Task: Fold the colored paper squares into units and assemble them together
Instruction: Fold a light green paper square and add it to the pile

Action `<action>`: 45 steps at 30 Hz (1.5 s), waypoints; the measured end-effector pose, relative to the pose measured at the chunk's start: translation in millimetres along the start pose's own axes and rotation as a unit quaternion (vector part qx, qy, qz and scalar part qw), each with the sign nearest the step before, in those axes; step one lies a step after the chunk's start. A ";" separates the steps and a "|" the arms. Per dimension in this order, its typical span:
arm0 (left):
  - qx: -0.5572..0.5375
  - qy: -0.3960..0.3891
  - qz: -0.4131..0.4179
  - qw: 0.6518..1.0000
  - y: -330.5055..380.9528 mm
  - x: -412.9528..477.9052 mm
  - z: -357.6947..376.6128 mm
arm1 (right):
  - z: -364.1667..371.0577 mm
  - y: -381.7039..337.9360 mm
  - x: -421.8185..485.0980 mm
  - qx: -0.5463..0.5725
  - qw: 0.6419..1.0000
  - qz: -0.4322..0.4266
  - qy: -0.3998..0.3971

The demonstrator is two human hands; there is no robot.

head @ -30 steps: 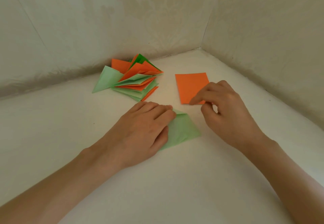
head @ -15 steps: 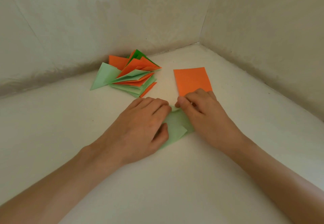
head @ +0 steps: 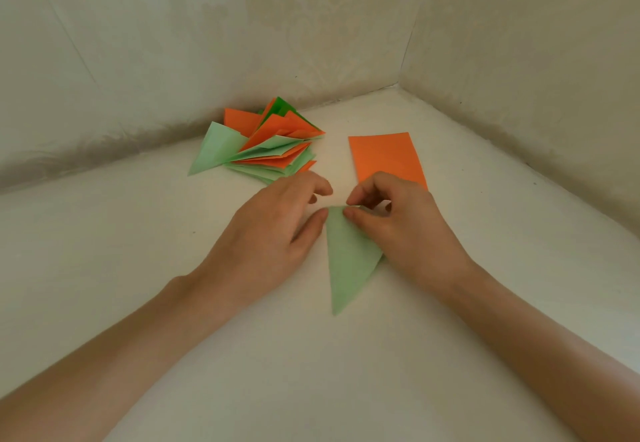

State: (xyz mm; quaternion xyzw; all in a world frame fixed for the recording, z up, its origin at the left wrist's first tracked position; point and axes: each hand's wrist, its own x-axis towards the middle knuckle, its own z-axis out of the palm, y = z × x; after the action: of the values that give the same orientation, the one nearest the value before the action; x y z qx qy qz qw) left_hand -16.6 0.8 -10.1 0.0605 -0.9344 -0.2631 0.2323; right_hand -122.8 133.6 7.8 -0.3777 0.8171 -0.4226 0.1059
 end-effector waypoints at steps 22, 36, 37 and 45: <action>-0.371 -0.071 -0.114 0.919 1.8 4.9 -11.0 | -16.9 -6.4 -6.4 0.170 0.980 0.013 -0.102; -0.382 -0.088 -0.132 0.910 3.3 5.0 -14.4 | -20.2 -8.1 -8.7 0.206 0.973 0.019 -0.098; -0.379 -0.088 -0.131 0.912 3.2 4.8 -14.3 | -19.9 -8.3 -8.7 0.205 0.974 0.018 -0.099; -0.360 -0.061 -0.119 0.923 3.3 3.6 -12.0 | -15.5 -6.8 -8.8 0.165 0.980 -0.008 -0.109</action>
State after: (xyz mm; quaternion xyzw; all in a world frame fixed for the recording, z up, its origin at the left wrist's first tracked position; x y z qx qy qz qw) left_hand -14.2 -2.8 2.1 0.0678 -0.7748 -0.6108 0.1483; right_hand -120.7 146.8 21.4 -0.4057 0.7166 -0.5086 0.2514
